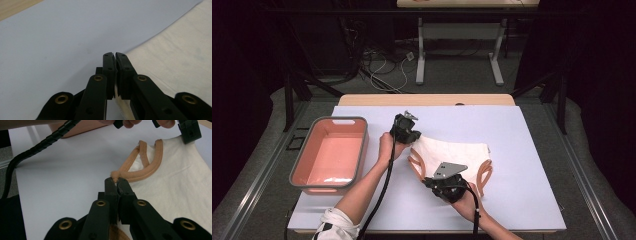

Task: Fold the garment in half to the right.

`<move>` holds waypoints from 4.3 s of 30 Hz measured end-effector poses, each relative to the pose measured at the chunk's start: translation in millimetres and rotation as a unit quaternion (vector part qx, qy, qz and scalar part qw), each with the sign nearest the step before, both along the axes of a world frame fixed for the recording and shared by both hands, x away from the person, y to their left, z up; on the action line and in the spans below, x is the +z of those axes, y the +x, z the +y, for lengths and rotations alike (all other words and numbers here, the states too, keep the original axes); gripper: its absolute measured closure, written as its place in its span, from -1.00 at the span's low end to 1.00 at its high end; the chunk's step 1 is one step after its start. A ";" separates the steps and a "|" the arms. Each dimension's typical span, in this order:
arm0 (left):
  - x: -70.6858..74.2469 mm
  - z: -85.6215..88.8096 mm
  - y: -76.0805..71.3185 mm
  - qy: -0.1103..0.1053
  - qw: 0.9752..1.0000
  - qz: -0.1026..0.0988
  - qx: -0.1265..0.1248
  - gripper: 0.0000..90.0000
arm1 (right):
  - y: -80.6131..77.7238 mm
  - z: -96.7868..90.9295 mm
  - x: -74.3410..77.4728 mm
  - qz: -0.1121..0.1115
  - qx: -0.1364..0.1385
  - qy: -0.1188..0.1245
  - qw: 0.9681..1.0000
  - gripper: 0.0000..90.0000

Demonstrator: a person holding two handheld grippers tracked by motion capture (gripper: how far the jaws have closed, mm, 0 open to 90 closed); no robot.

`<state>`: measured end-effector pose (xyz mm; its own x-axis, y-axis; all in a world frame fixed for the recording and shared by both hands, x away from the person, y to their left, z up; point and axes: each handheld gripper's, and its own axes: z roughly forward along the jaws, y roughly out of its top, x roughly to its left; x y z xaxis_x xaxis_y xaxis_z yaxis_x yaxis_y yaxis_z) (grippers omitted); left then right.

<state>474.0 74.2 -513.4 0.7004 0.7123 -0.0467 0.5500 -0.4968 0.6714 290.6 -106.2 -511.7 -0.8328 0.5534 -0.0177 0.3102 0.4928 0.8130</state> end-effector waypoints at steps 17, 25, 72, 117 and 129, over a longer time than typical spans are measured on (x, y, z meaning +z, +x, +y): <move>16.1 8.3 1.5 0.014 1.000 -0.010 0.010 0.93 | 4.7 11.5 6.6 -0.004 0.011 0.022 1.000 0.96; 25.3 14.5 1.8 0.024 1.000 -0.014 0.012 0.93 | 6.7 15.3 10.4 0.000 0.016 0.029 0.999 0.96; 50.9 32.3 0.1 0.042 0.998 -0.034 0.030 0.93 | 6.8 46.6 14.8 -0.012 0.024 0.071 0.997 0.96; 38.0 -61.5 5.8 0.027 0.999 -0.026 -0.034 0.92 | -13.0 -22.6 13.9 -0.001 -0.037 0.053 0.998 0.96; 19.3 -82.1 4.9 0.021 0.999 -0.017 -0.046 0.92 | -15.6 -35.6 0.5 0.012 -0.046 0.018 0.999 0.96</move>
<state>478.9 -7.8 -494.2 0.7638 0.6454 0.0070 0.4781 -0.5731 0.6656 275.0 -141.8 -511.3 -0.7787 0.6269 0.0231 0.3725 0.4324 0.8211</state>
